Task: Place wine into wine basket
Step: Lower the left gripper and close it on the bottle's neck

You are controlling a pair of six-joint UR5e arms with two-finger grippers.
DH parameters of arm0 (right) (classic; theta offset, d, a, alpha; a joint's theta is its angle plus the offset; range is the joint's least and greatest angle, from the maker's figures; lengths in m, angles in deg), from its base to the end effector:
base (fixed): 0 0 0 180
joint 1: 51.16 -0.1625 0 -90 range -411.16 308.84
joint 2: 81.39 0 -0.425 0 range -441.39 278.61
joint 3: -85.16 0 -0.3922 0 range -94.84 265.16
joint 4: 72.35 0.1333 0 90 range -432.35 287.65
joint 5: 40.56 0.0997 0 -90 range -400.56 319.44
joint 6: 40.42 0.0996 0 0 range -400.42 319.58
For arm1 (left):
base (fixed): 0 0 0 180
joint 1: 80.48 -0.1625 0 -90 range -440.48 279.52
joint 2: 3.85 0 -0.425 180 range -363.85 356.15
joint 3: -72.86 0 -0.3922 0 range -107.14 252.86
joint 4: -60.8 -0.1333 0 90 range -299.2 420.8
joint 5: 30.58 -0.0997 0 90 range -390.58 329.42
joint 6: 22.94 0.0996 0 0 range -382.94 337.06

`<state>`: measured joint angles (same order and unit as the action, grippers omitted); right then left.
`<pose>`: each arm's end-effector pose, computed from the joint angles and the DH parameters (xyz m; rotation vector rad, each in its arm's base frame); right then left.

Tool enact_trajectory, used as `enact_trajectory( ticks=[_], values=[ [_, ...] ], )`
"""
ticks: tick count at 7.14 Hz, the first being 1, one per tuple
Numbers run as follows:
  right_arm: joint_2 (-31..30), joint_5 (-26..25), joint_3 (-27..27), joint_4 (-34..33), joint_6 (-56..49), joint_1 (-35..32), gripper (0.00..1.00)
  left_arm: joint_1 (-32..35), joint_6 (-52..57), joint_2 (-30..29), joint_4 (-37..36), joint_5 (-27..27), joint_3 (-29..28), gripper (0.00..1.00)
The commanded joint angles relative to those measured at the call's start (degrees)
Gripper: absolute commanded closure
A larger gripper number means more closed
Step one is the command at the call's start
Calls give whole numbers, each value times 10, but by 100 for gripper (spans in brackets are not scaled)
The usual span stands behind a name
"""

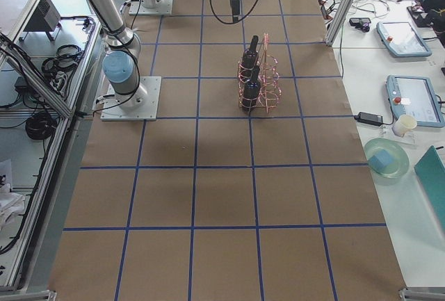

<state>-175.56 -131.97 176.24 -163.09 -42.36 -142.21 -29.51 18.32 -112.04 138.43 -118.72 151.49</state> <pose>0.1394 -0.4644 0.5148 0.0800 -3.1137 0.1038 0.2913 -0.5761 0.4302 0.0628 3.0998 -0.1473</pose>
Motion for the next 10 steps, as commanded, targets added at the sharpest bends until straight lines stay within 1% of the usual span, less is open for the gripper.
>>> enact_trajectory(
  ticks=[1,2,3,4,5,6,7,8,9,10],
  values=[
    [0,0,1,0,0,-1,0,-1,-2,-30,-10,1,0,0],
    [0,0,1,0,0,-1,0,-1,-2,-40,-15,0,0,1],
    [0,1,1,0,0,0,0,-1,0,-45,-18,0,0,13],
    [0,0,1,0,0,-1,0,-1,1,-48,-18,-3,0,32],
    [0,1,1,0,0,-1,0,-1,1,-48,-18,-3,0,37],
    [0,0,1,0,0,-1,0,-1,1,-48,-18,-4,-1,38],
    [0,1,1,0,0,-1,0,-1,1,-48,-18,-4,-1,45],
    [0,1,0,0,0,-1,0,-1,1,-48,-18,-5,-1,73],
    [0,1,1,0,0,-1,0,-1,1,-48,-20,-5,-1,100],
    [0,1,1,0,0,-1,0,-1,1,-47,-21,-6,-1,100]
  ],
)
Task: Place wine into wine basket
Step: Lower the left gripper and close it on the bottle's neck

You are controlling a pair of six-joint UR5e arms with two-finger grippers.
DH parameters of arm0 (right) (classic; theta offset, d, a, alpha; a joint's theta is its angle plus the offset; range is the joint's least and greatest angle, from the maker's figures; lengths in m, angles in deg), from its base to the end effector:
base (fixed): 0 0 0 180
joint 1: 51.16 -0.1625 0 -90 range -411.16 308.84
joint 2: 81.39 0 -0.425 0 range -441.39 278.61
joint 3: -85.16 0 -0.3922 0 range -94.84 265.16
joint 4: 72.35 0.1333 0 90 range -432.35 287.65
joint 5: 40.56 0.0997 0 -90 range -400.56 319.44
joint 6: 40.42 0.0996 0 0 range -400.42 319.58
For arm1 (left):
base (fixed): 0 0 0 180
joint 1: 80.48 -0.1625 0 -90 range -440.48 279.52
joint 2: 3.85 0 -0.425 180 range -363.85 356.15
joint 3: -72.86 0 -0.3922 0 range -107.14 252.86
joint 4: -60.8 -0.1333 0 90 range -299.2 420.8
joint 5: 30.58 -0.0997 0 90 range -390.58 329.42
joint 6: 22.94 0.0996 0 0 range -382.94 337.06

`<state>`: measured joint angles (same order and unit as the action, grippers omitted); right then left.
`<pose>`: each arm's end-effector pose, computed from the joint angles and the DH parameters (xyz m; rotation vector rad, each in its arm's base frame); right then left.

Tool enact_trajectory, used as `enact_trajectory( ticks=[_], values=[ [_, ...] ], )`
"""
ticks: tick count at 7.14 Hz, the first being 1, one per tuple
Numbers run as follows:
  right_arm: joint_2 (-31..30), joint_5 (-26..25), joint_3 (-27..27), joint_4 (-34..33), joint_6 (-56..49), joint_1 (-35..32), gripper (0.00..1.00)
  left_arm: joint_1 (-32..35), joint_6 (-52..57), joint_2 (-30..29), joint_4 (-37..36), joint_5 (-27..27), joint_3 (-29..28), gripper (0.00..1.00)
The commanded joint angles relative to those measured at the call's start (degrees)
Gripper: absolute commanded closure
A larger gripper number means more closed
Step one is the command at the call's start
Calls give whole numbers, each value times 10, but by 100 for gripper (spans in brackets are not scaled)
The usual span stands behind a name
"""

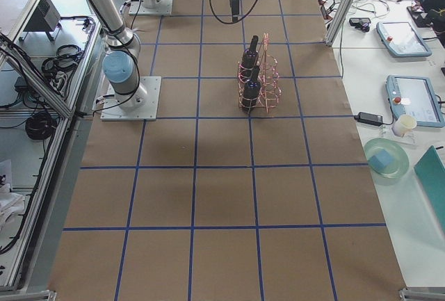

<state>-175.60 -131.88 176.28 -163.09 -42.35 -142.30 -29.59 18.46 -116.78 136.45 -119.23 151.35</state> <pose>0.1403 -0.4639 0.5148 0.0823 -3.1153 0.1039 0.3077 -0.5936 0.3819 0.0634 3.1247 -0.0848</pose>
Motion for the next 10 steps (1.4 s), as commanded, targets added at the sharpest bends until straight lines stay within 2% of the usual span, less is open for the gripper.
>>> enact_trajectory(
  ticks=[1,3,4,6,10],
  values=[
    [1,0,0,0,0,0,0,0,0,4,-2,-1,0,100],
    [0,0,0,0,0,0,0,13,-3,29,6,1,0,100],
    [0,0,0,0,0,0,0,35,-12,52,32,1,2,100],
    [1,0,0,0,0,0,0,103,-113,94,60,2,21,100],
    [0,0,0,0,0,0,0,260,-276,185,65,18,139,100]
  ],
)
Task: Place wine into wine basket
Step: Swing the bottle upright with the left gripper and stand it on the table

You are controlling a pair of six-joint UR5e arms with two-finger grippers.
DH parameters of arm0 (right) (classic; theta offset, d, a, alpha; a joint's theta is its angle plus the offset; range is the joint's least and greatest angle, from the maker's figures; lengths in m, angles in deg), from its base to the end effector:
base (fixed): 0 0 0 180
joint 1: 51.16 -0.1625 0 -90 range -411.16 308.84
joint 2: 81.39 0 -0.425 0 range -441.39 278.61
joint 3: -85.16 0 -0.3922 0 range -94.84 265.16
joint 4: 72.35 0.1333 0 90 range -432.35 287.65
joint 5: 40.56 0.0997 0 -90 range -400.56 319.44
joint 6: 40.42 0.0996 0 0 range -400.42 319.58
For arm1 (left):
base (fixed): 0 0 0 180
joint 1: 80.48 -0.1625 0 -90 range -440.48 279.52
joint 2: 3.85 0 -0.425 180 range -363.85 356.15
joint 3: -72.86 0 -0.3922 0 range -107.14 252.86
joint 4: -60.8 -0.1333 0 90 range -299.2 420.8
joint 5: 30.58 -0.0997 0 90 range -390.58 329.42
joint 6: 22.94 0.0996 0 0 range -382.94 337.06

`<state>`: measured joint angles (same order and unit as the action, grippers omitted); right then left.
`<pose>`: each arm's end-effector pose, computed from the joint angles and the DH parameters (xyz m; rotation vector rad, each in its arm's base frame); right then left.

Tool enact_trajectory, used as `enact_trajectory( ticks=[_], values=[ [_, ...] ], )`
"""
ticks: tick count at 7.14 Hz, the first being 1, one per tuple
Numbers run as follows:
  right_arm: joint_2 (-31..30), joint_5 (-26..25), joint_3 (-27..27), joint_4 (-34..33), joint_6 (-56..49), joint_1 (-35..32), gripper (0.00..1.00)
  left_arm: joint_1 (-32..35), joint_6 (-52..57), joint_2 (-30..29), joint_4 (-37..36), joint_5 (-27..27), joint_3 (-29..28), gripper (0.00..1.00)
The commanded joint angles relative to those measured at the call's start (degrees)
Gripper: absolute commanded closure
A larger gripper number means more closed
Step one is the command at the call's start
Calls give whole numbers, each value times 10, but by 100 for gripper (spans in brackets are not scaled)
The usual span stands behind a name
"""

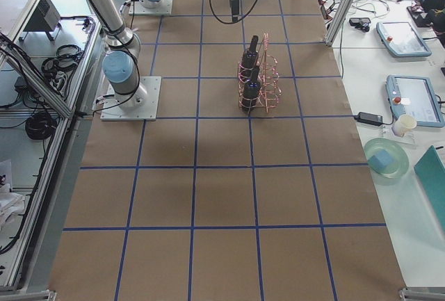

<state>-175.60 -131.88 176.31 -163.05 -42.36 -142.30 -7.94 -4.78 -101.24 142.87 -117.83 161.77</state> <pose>0.1403 -0.4638 0.5145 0.0826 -3.1153 0.1020 0.0324 -0.5632 0.4443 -0.0200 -3.1039 0.0648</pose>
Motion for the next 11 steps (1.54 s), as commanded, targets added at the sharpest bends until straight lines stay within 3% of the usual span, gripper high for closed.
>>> enact_trajectory(
  ticks=[1,3,6,11],
  values=[
    [0,0,0,0,0,0,0,77,-63,53,3,3,64,100],
    [0,0,0,0,0,0,0,132,-123,90,7,26,140,100],
    [0,0,0,0,0,0,0,148,-137,134,20,26,193,100],
    [-3,0,9,0,1,0,0,179,-138,135,28,15,211,100]
  ],
)
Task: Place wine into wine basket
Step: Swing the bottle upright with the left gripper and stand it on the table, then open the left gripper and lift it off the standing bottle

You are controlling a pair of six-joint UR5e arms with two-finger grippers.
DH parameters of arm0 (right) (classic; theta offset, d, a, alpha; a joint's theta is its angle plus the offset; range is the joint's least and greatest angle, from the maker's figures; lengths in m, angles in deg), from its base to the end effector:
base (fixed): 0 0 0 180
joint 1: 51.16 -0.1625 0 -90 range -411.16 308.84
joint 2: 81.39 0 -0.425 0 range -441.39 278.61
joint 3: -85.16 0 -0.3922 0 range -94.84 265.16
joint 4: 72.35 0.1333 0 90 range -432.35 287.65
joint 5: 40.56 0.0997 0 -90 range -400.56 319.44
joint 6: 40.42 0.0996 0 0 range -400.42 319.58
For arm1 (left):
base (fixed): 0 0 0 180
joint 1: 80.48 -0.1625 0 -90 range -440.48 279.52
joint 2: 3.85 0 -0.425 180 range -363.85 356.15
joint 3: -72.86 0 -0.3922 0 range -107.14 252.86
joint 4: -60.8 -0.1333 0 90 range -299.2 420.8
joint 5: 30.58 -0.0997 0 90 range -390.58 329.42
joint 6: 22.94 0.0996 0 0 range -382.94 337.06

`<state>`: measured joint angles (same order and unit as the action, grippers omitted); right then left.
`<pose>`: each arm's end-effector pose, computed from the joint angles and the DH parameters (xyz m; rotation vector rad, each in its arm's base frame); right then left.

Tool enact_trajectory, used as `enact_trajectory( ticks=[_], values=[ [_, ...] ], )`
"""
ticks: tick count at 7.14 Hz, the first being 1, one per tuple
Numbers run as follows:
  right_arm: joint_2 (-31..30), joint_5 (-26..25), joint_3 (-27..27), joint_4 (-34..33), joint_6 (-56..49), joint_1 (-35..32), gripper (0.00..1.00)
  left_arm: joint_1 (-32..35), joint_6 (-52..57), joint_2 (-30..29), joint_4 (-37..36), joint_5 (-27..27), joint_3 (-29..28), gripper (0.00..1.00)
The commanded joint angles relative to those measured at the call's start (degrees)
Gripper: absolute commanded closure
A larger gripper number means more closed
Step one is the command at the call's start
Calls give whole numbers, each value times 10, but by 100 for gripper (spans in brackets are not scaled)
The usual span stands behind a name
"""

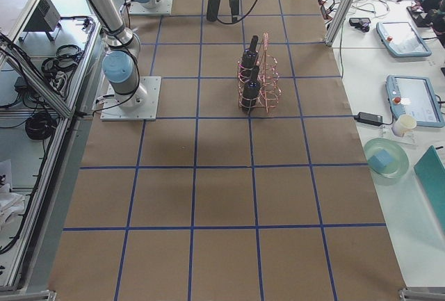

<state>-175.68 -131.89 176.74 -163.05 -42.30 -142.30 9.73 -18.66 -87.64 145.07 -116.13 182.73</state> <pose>0.1402 -0.4627 0.5114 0.0811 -3.1156 0.0925 -0.1426 -0.4197 0.3803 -0.1113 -3.0502 -0.2072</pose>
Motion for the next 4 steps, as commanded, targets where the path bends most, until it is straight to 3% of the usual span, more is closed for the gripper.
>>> enact_trajectory(
  ticks=[1,2,3,4],
  values=[
    [-3,-1,6,0,0,0,0,2,0,-3,9,-2,1,100],
    [-4,-1,6,0,0,0,0,3,-1,-9,13,-1,1,100],
    [-4,-1,6,0,0,0,0,3,0,-9,13,-2,1,72],
    [-4,-1,6,0,0,0,0,3,-4,-9,14,-2,-1,25]
  ],
)
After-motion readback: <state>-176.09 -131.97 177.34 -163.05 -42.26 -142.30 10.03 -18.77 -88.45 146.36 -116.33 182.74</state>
